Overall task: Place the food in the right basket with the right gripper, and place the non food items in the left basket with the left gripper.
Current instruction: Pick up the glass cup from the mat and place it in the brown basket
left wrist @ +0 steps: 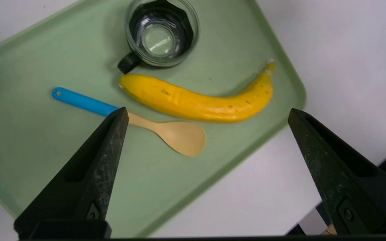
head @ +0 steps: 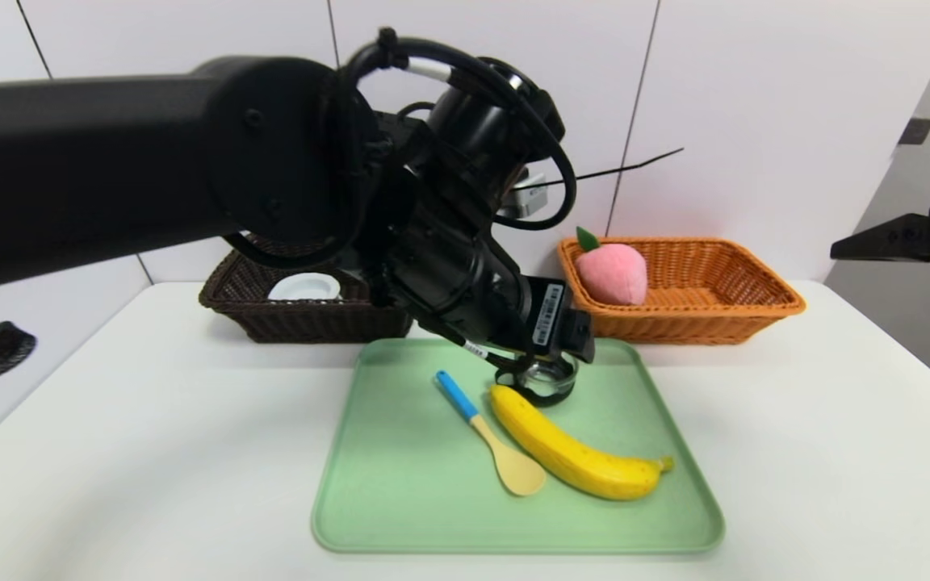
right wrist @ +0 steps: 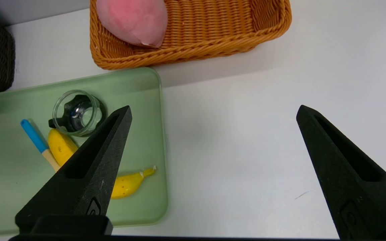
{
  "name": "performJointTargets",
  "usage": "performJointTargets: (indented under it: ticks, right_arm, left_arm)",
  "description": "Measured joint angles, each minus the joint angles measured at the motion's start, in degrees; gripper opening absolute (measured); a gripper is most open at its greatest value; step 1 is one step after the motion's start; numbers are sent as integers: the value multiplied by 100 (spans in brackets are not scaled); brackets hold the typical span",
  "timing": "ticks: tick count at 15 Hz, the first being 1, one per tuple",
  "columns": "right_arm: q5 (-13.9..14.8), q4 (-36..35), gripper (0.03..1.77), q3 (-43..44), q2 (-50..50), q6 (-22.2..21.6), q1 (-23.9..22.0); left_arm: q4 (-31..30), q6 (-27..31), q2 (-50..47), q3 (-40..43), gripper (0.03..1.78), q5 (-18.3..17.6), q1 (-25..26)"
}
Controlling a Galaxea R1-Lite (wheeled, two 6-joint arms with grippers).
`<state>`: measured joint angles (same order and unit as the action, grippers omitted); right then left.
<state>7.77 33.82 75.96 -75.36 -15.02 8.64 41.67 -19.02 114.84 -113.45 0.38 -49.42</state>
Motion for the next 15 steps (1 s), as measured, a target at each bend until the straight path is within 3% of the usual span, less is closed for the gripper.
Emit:
performJointTargets:
  ticks: [5,9,15]
  right_arm:
    - [-50,-89,169,-407,243,-154,0]
    - [-57,-499,169,-916,502,-146,1]
    - [-72,-522,169,-1306,731,-143,4]
  left_arm:
    - [-477,245,597,-28,169,681,30]
    - [-623,288,812,-28,169,686,188]
    - [-942,373,1011,-28,169,662,406]
